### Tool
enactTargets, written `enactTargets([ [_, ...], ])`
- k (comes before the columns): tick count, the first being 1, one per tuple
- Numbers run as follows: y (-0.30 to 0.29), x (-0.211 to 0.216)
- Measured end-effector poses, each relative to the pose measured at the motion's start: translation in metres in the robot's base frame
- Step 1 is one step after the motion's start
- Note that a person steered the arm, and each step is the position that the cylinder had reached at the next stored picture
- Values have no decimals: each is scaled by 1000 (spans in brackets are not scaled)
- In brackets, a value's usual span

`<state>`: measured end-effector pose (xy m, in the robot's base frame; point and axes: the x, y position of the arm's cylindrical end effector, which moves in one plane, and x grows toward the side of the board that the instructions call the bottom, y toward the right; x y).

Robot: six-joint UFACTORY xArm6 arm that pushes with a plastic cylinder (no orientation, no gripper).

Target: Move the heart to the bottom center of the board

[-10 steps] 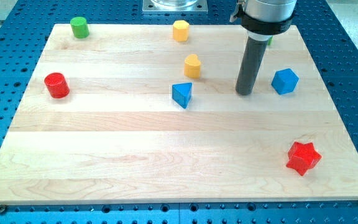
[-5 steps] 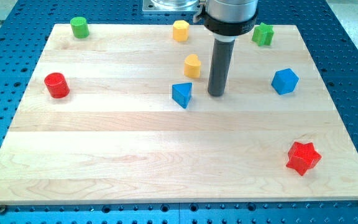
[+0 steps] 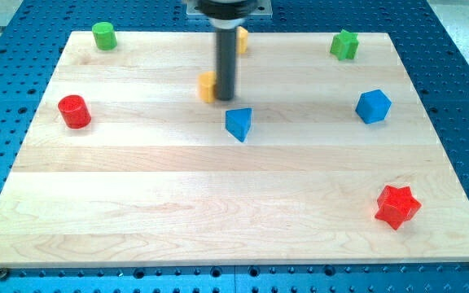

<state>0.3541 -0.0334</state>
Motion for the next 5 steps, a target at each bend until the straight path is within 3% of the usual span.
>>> enactTargets([
  [4,-45,-34],
  [5,-80,31],
])
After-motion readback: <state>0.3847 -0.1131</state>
